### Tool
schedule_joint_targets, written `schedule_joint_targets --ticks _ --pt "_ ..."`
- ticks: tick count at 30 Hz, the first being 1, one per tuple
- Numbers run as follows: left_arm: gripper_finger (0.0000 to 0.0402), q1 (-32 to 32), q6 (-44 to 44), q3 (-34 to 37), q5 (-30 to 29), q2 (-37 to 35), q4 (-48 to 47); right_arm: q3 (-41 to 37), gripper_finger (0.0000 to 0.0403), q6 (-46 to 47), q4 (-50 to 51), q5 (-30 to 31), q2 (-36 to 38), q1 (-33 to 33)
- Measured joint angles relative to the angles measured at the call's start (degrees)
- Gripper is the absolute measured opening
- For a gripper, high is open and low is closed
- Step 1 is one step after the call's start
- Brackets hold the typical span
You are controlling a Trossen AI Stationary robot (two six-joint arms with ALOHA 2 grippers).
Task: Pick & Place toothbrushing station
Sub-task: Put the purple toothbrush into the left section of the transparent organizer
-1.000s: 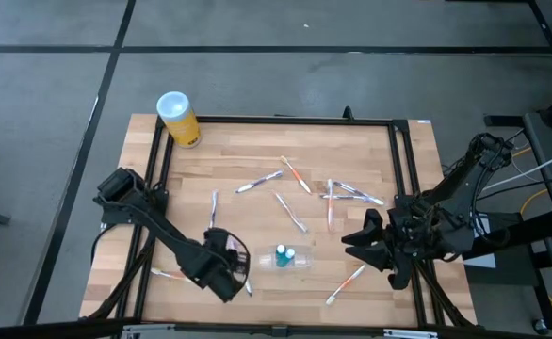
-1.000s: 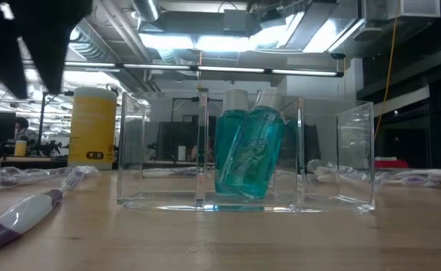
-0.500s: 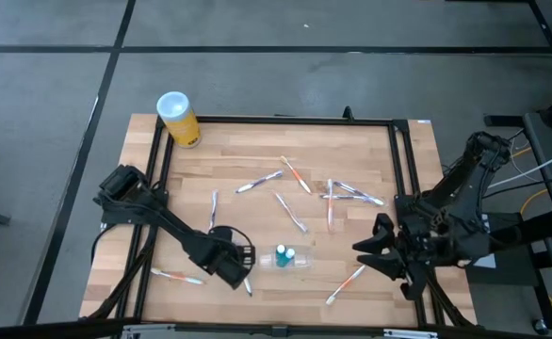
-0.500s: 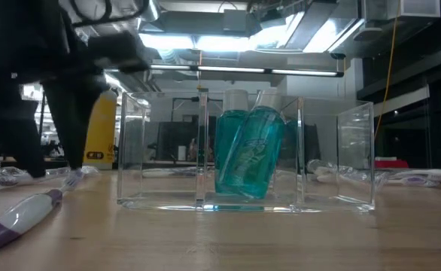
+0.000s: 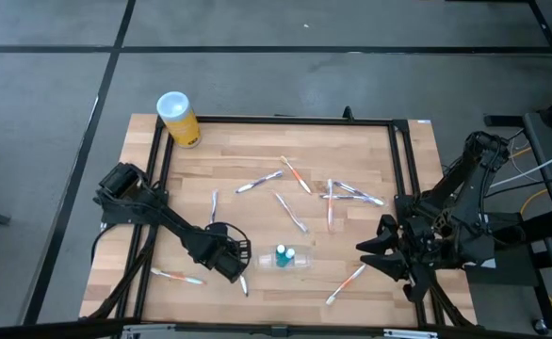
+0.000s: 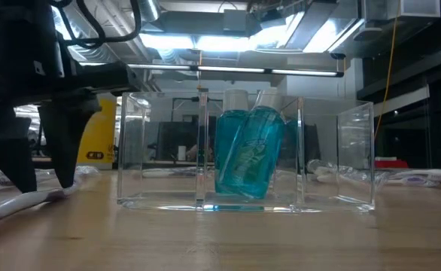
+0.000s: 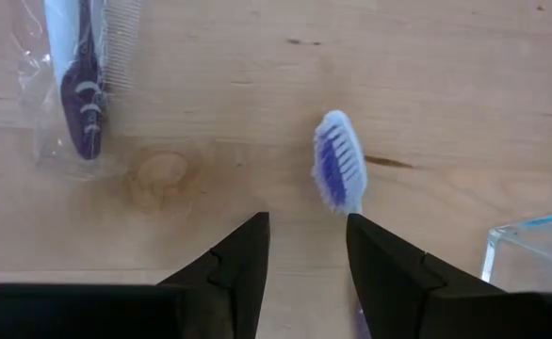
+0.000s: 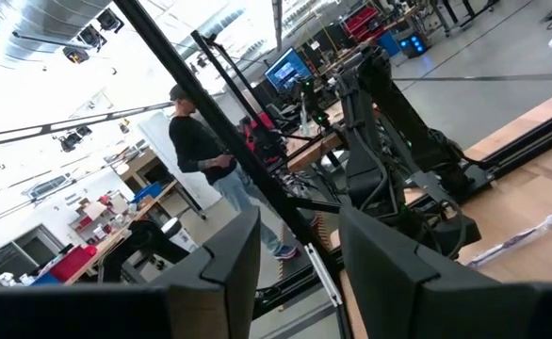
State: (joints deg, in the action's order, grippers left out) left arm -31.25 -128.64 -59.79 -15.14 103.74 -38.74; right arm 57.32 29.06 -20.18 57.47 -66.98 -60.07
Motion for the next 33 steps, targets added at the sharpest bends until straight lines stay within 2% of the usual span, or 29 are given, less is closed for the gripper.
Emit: schedule_joint_targets --ticks 9,20,28,33 --pt "0.0139 0.4 1.3 0.1 -0.3 0.0 0.5 0.0 0.0149 0.0 -0.3 0.2 0.0 0.0" --pt "0.0139 -1.1 0.9 -1.8 -6.8 0.1 4.8 0.0 0.0149 -0.4 -0.4 1.5 0.0 0.0" --pt "0.0139 1.3 4.5 -1.8 -4.2 0.0 2.9 0.0 0.0149 -0.6 -0.4 1.7 0.0 0.0" --pt "0.0139 1.2 6.5 -1.8 -1.2 0.0 5.5 0.0 0.0149 0.1 -0.4 1.7 0.0 0.0"
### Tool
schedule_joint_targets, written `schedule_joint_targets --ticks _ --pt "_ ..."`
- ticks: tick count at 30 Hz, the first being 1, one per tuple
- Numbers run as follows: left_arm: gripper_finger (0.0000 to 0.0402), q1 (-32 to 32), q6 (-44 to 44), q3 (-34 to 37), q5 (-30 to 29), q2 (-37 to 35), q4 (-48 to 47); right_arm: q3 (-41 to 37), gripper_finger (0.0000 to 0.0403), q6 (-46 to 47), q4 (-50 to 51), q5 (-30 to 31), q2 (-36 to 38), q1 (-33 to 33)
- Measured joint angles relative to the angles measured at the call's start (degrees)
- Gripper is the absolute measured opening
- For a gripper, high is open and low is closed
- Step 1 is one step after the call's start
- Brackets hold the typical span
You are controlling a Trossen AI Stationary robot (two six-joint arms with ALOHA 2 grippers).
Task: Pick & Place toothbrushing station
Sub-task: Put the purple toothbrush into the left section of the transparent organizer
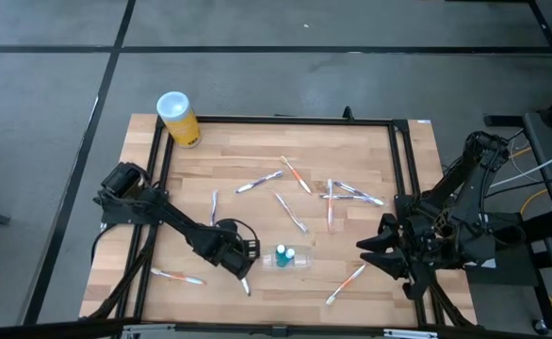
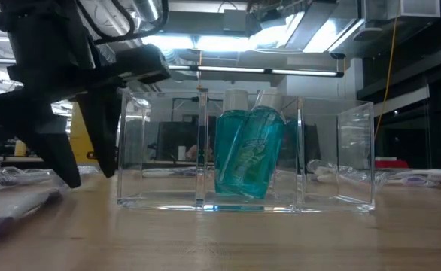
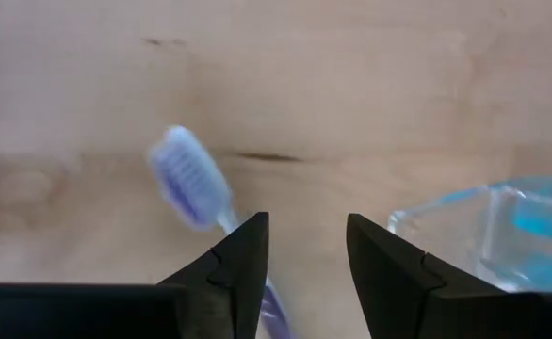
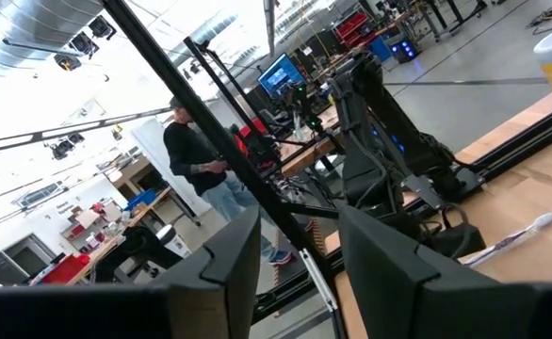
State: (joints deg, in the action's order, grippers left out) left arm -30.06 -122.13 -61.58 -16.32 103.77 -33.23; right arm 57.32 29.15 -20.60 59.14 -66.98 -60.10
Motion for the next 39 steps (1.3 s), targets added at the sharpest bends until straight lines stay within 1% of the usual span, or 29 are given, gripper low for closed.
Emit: schedule_joint_targets --ticks 6,14,18,24,27,30,34,39 --pt "0.0139 -2.3 -1.9 0.0 1.0 0.0 2.7 0.0 0.0149 0.0 0.0 0.3 0.0 0.0" --pt "0.0138 -5.5 -6.7 0.0 0.5 -0.1 1.8 0.0 0.0149 -0.5 0.0 0.4 0.0 0.0" --pt "0.0138 -5.5 -6.7 0.0 -0.5 -0.8 1.5 0.0 0.0149 -0.7 0.0 0.4 0.0 0.0" --pt "0.0138 -5.4 -5.6 -0.1 -1.1 -4.1 0.3 0.0 0.0148 -0.7 0.0 0.4 0.0 0.0" --pt "0.0138 -5.9 -5.8 -0.1 -0.2 -5.2 -2.8 0.0 0.0148 -0.8 0.0 0.4 0.0 0.0" --pt "0.0138 -6.4 -7.4 -0.1 1.9 -5.2 -5.8 0.0 0.0148 -1.0 0.0 0.4 0.0 0.0" --pt "0.0138 -6.7 -7.8 -0.1 2.7 -5.2 -5.9 0.0 0.0148 -1.1 0.0 0.4 0.0 0.0" --pt "0.0138 -5.4 -7.7 -0.1 2.9 -4.9 -7.3 0.0 0.0148 -1.1 0.0 0.4 0.0 0.0"
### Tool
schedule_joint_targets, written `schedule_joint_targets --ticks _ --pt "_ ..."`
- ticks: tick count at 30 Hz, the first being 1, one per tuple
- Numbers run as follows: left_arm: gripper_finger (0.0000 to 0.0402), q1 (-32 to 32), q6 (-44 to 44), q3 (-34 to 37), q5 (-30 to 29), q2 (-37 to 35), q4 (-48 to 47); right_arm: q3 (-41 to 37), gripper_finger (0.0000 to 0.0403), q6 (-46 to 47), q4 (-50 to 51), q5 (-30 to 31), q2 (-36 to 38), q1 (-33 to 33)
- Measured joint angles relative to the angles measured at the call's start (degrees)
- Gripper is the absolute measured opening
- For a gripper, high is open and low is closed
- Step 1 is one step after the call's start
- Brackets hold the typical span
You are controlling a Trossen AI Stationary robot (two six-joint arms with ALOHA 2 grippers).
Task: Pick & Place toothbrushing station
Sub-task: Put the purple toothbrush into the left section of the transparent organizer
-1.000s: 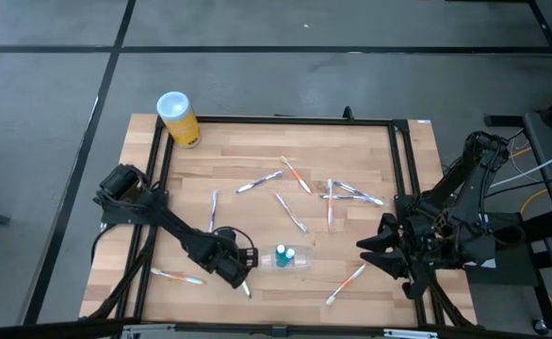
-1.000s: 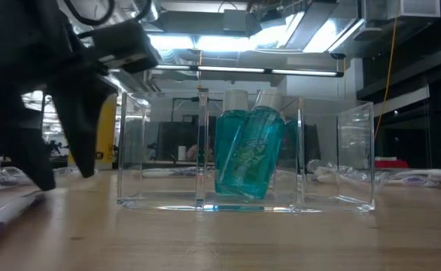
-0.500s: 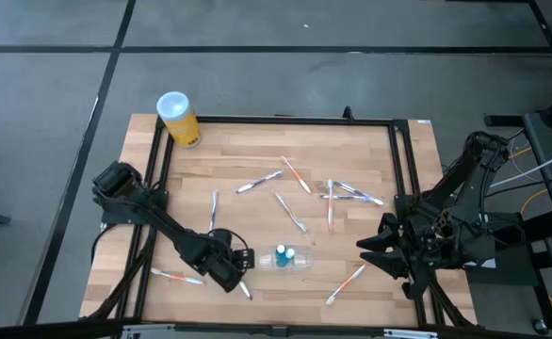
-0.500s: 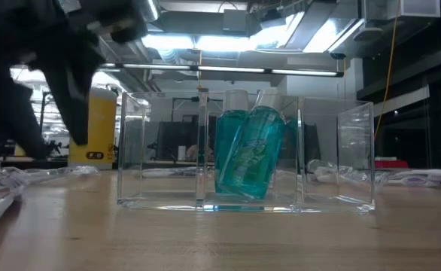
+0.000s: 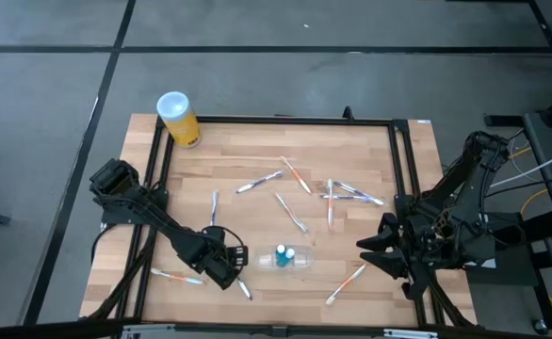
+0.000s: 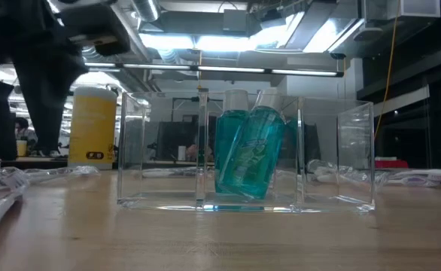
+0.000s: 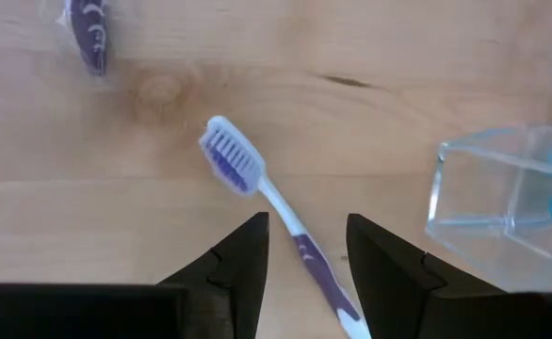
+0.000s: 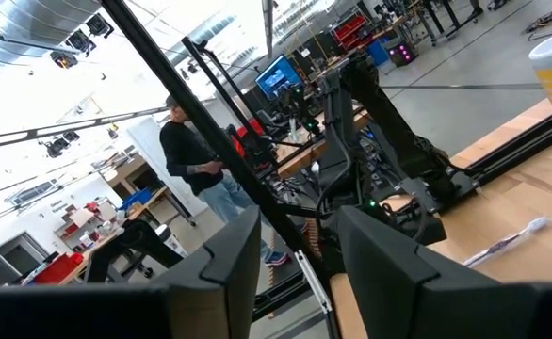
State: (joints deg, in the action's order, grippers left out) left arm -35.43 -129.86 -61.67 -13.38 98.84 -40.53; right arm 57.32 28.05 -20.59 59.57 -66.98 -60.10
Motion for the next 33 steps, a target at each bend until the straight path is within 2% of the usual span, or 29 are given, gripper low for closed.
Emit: schedule_joint_targets --ticks 7,23,33 --pt "0.0138 0.3 0.0 0.0 2.7 1.4 0.0 0.0 0.0148 0.0 0.0 0.1 0.0 0.0" --pt "0.0136 1.4 0.3 0.0 3.5 3.9 1.3 0.0 0.0148 -0.8 0.0 1.0 0.0 0.0" --pt "0.0075 2.5 0.4 -0.1 4.5 6.9 2.4 0.0 0.0149 -1.5 0.0 0.9 0.0 -0.3"
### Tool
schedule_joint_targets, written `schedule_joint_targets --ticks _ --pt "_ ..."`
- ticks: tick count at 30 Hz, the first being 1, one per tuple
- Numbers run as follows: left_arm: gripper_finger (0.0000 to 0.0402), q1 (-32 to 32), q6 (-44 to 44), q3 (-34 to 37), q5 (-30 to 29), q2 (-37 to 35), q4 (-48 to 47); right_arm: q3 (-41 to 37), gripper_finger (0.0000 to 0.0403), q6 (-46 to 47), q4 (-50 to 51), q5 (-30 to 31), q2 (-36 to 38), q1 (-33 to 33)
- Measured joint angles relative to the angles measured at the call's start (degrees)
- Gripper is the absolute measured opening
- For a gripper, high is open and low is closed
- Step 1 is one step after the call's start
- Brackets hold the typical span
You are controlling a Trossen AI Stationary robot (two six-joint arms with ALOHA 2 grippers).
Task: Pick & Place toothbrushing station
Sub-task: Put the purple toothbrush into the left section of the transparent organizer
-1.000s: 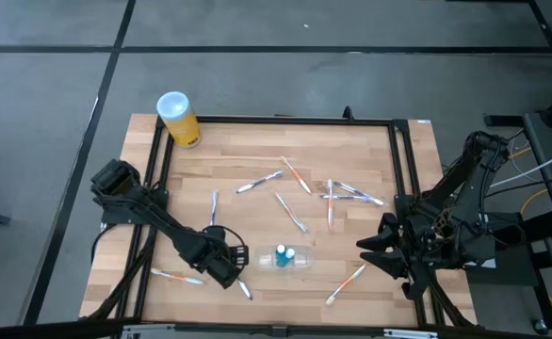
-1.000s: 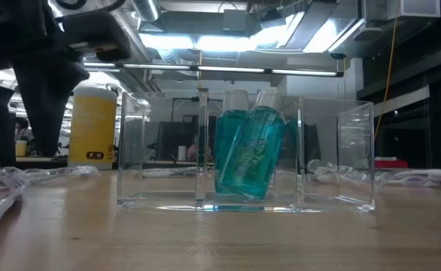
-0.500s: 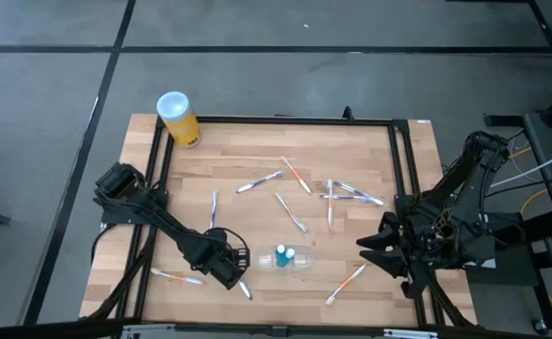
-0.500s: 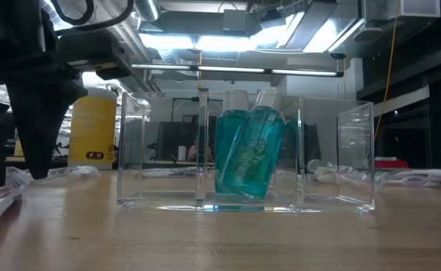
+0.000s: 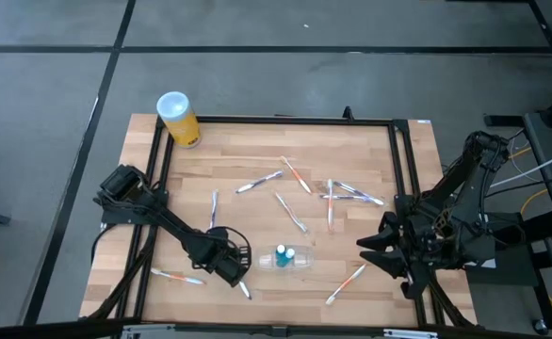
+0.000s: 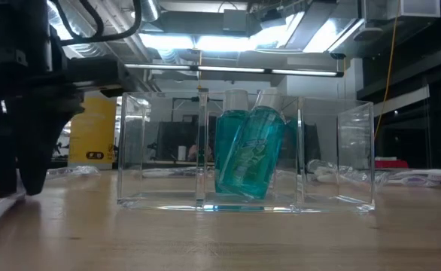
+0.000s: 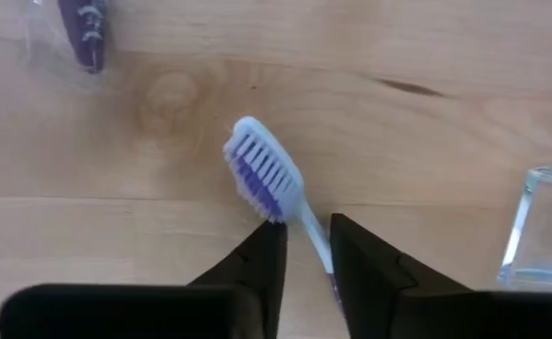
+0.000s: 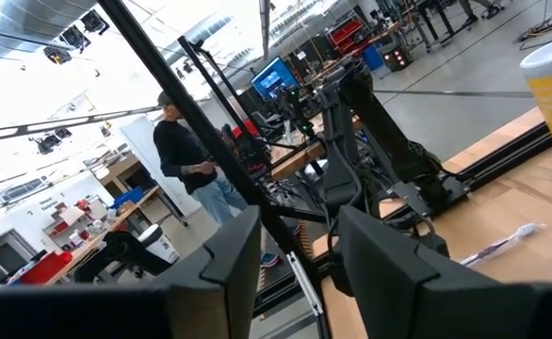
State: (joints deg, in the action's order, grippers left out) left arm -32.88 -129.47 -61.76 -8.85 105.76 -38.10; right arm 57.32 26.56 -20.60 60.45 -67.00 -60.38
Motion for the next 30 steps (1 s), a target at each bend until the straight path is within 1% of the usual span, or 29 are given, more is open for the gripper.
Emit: schedule_joint_targets --ticks 5,8,10,14,21,27,30 --pt "0.0018 -0.1 -0.3 -0.1 -0.7 0.1 -1.8 0.0 0.0149 0.0 0.0 0.0 0.0 -0.3" --pt "0.0009 -0.1 -0.4 -0.1 -2.2 0.1 -1.9 0.0 0.0149 0.0 0.0 0.2 0.0 -0.3" --pt "0.0006 -0.1 -0.4 -0.1 -5.3 -0.2 -1.6 0.0 0.0149 0.0 0.0 0.2 0.0 -0.3" --pt "0.0004 0.6 0.6 0.3 -15.5 -1.7 -2.6 0.0 0.0149 0.0 0.0 0.2 0.0 -0.3" --pt "0.0 2.9 5.3 0.2 -27.1 -6.6 -2.6 0.0 0.0149 0.3 0.0 0.2 0.0 -0.3" --pt "0.0 4.1 13.1 0.2 -34.4 -11.1 -2.8 0.0 0.0149 1.1 0.0 0.2 0.0 -0.3" --pt "0.0 4.6 16.2 0.2 -36.8 -13.1 -3.0 0.0 0.0149 1.3 0.0 0.2 0.0 -0.3"
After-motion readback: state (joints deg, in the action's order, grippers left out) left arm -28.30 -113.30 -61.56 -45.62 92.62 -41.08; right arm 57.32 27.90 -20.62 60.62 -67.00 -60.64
